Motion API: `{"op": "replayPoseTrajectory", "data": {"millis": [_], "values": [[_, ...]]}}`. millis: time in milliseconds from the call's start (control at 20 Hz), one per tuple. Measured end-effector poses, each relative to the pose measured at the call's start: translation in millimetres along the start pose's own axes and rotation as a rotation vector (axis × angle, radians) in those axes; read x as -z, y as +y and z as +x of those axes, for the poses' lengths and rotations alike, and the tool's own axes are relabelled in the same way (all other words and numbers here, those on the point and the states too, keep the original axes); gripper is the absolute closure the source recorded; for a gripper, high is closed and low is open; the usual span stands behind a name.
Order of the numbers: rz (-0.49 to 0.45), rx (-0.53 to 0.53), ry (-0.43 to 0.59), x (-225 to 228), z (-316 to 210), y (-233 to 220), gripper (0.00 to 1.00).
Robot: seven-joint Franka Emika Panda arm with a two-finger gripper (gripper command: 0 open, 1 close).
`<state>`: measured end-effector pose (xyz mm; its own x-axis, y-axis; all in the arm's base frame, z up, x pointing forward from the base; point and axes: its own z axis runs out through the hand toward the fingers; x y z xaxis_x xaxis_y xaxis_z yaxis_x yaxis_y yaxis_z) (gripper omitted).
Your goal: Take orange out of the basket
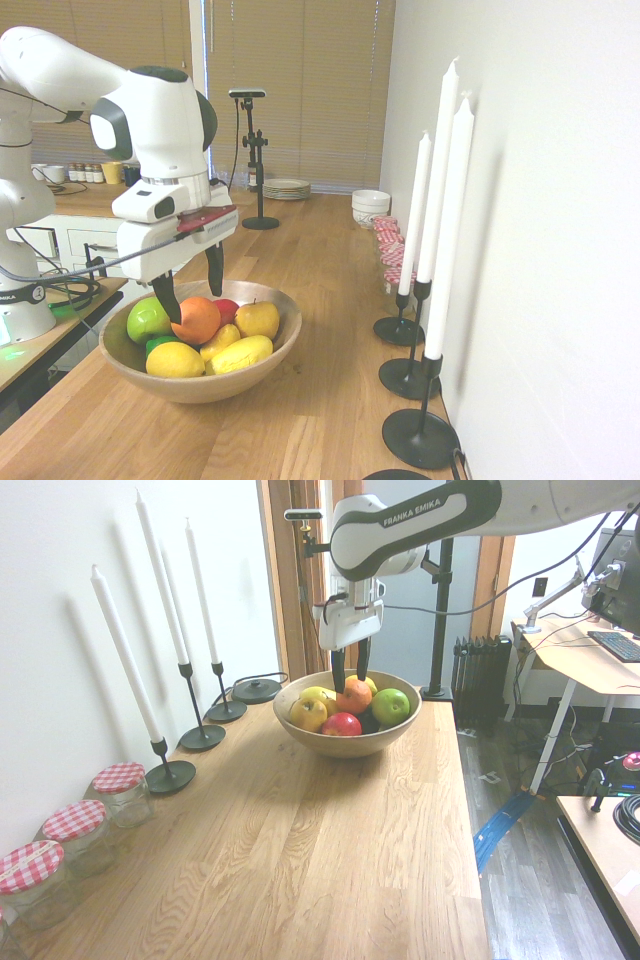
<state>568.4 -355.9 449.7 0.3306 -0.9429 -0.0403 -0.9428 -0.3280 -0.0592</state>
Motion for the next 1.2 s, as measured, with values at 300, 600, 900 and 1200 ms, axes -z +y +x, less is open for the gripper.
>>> {"op": "replayPoseTrajectory", "data": {"millis": [300,600,900,1200], "values": [[-0.016,0.013,-0.014,-21,0,-6,1.00],[-0.013,0.017,-0.013,-21,0,-6,1.00],[-0.012,0.016,-0.015,-21,-1,-5,1.00],[0.046,0.048,0.002,19,-23,-17,1.00]]}}
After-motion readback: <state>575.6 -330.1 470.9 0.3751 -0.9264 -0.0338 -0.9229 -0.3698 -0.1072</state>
